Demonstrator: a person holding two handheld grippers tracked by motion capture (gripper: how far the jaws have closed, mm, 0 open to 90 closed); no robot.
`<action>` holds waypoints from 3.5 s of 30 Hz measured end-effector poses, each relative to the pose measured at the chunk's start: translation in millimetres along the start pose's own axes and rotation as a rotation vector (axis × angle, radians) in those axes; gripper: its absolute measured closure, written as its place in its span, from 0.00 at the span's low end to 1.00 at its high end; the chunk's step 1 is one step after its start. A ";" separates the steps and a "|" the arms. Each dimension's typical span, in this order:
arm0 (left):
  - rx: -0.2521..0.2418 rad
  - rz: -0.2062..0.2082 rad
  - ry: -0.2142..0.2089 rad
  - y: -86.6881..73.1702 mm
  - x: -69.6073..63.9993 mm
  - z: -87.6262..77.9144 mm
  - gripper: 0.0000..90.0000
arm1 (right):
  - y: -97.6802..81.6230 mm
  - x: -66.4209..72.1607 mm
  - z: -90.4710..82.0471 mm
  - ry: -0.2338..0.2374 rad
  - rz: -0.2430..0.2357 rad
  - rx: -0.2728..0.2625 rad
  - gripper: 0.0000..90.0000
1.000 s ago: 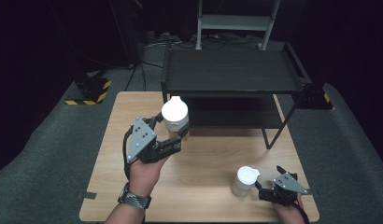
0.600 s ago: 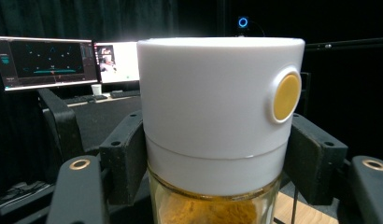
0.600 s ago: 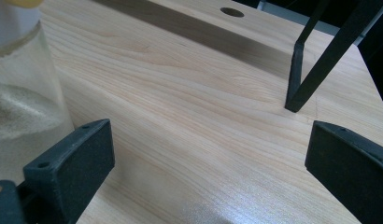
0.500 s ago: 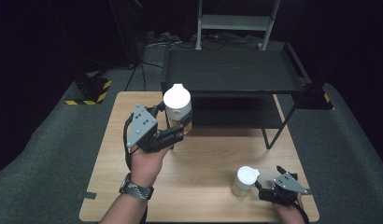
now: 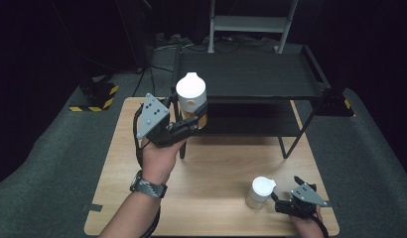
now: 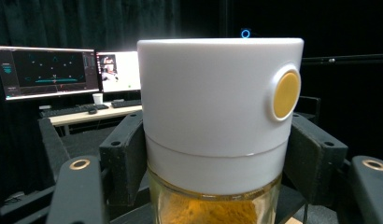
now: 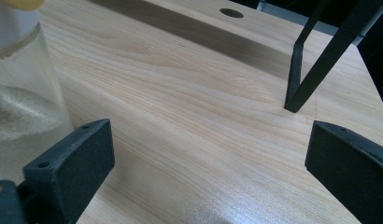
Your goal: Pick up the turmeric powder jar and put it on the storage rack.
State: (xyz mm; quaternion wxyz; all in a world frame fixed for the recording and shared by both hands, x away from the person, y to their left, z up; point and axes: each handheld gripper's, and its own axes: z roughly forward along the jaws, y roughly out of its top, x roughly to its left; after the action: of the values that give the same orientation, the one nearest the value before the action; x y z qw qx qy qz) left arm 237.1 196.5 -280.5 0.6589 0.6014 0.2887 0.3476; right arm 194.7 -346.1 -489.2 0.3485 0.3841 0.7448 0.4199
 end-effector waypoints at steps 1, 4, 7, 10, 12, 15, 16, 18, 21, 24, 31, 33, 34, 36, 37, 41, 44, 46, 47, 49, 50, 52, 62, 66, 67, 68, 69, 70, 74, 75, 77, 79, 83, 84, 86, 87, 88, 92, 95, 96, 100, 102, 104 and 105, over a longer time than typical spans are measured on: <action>0.001 0.002 0.000 1.3 0.5 2.1 0.34 | -0.1 -0.1 0.0 0.000 0.001 -0.001 0.01; -0.002 0.007 0.002 3.7 1.2 6.4 0.34 | -0.3 -0.2 -0.1 0.001 0.001 -0.002 0.01; -0.007 0.003 0.008 7.7 1.4 11.1 0.34 | -0.7 0.1 -0.4 0.000 0.001 -0.004 0.01; -0.011 0.017 0.010 13.1 0.4 16.1 0.34 | -1.1 0.3 -0.6 -0.002 0.002 -0.006 0.01; -0.015 0.022 0.012 16.4 0.0 20.2 0.34 | -1.3 0.1 -0.7 -0.002 0.002 -0.007 0.01; -0.022 0.020 0.013 19.9 0.6 26.7 0.34 | -1.4 0.1 -0.7 -0.002 0.002 -0.007 0.01; -0.022 0.014 0.013 20.8 1.1 29.1 0.34 | -1.3 0.1 -0.6 -0.002 0.002 -0.007 0.01; -0.019 0.018 0.019 22.3 1.1 33.7 0.34 | -1.5 0.0 -0.8 -0.001 0.002 -0.008 0.01; -0.016 0.012 0.024 22.8 2.5 40.5 0.34 | -1.8 -0.1 -0.9 0.000 0.001 -0.010 0.01; -0.016 -0.001 0.024 22.5 5.7 47.4 0.34 | -2.1 -0.2 -1.1 0.001 0.001 -0.012 0.01; -0.029 0.001 0.031 25.4 9.8 61.5 0.34 | -2.7 -1.0 -1.2 0.004 0.007 -0.015 0.01; -0.029 0.010 0.035 27.1 9.8 64.8 0.34 | -2.6 -1.0 -1.2 0.003 0.008 -0.014 0.01; -0.029 0.012 0.036 27.9 10.0 66.6 0.34 | -2.7 -0.9 -1.2 0.003 0.007 -0.015 0.01; -0.030 0.016 0.040 29.0 9.6 70.2 0.34 | -2.7 -0.7 -1.3 0.003 0.005 -0.015 0.01; -0.027 0.020 0.043 30.0 9.3 72.2 0.34 | -2.7 -0.6 -1.4 0.003 0.004 -0.015 0.01; -0.016 0.035 0.051 32.8 7.8 81.0 0.34 | -2.8 -0.6 -1.4 0.004 0.003 -0.016 0.01; -0.008 0.037 0.058 33.6 7.8 86.4 0.34 | -3.1 -0.7 -1.5 0.004 0.003 -0.017 0.01; -0.003 0.037 0.064 33.6 7.9 89.3 0.34 | -3.2 -0.8 -1.6 0.004 0.003 -0.018 0.01; -0.002 0.035 0.067 33.4 8.4 90.6 0.34 | -3.3 -0.9 -1.7 0.004 0.004 -0.019 0.01; -0.002 0.029 0.071 32.2 9.1 92.8 0.34 | -3.4 -1.0 -1.7 0.005 0.003 -0.019 0.01; -0.003 0.025 0.071 31.5 9.5 93.6 0.34 | -3.5 -1.0 -1.7 0.005 0.003 -0.019 0.01; 0.001 0.022 0.076 30.6 10.4 95.5 0.34 | -3.6 -0.9 -1.8 0.005 0.004 -0.020 0.01; 0.020 0.014 0.084 27.7 11.5 104.9 0.34 | -3.4 -0.8 -1.7 0.006 0.000 -0.019 0.01; 0.021 0.013 0.083 26.0 11.1 107.4 0.34 | -3.6 -1.0 -1.9 0.007 0.001 -0.020 0.01; 0.023 0.015 0.084 25.9 10.8 108.2 0.34 | -3.8 -1.2 -2.0 0.007 0.001 -0.021 0.01; 0.026 0.017 0.084 25.7 10.6 108.9 0.34 | -3.8 -1.2 -2.0 0.007 0.002 -0.021 0.01; 0.028 0.015 0.084 25.1 10.5 109.8 0.34 | -3.9 -1.3 -2.0 0.007 0.002 -0.021 0.01; 0.029 0.014 0.083 24.8 10.6 110.4 0.34 | -3.8 -1.4 -2.0 0.008 0.002 -0.021 0.01; 0.031 0.006 0.087 23.5 10.8 112.7 0.34 | -3.8 -1.6 -2.0 0.009 0.001 -0.021 0.01; 0.032 0.005 0.087 23.4 11.0 112.9 0.34 | -4.0 -1.6 -2.1 0.009 0.002 -0.022 0.01; 0.033 0.005 0.086 23.2 11.2 114.0 0.34 | -3.9 -1.7 -2.0 0.009 0.002 -0.022 0.01; 0.033 0.004 0.085 23.0 11.5 114.6 0.34 | -3.7 -1.7 -2.0 0.010 0.001 -0.020 0.01; 0.035 -0.004 0.083 22.1 12.8 115.3 0.34 | -3.7 -1.4 -1.9 0.009 -0.002 -0.021 0.01; 0.033 -0.007 0.081 21.7 13.3 115.4 0.34 | -3.6 -1.3 -1.8 0.009 -0.002 -0.020 0.01; 0.034 -0.008 0.079 21.6 14.5 115.5 0.34 | -3.4 -1.4 -1.8 0.010 -0.004 -0.019 0.01; 0.034 -0.008 0.078 21.4 14.7 115.6 0.34 | -3.4 -1.2 -1.7 0.009 -0.004 -0.019 0.01; 0.033 -0.006 0.081 21.2 14.2 115.7 0.34 | -3.4 -1.2 -1.8 0.009 -0.005 -0.019 0.01; 0.033 -0.007 0.084 20.7 12.8 117.5 0.34 | -3.5 -1.2 -1.8 0.009 -0.005 -0.020 0.01; 0.038 -0.010 0.087 21.4 13.0 118.3 0.33 | -3.7 -1.2 -1.9 0.009 -0.004 -0.021 0.01; 0.038 -0.013 0.085 21.4 13.3 118.4 0.33 | -3.8 -1.4 -2.0 0.010 -0.004 -0.021 0.01; 0.041 -0.011 0.088 22.1 12.6 118.7 0.33 | -3.7 -1.7 -1.9 0.011 -0.002 -0.021 0.01; 0.040 -0.016 0.089 22.3 12.0 118.8 0.31 | -3.6 -1.5 -1.9 0.011 -0.004 -0.020 0.01; 0.040 -0.016 0.088 22.8 11.3 118.3 0.28 | -3.7 -1.4 -1.8 0.011 -0.004 -0.020 0.01; 0.040 -0.011 0.089 23.2 10.3 117.7 0.27 | -3.6 -1.4 -1.8 0.010 -0.005 -0.020 0.01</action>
State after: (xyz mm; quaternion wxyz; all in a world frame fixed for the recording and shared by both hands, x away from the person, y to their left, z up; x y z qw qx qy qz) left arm 334.6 136.0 -244.1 0.6352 0.5968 0.3278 0.3646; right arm 192.8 -349.2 -491.5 0.3494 0.3766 0.7432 0.4287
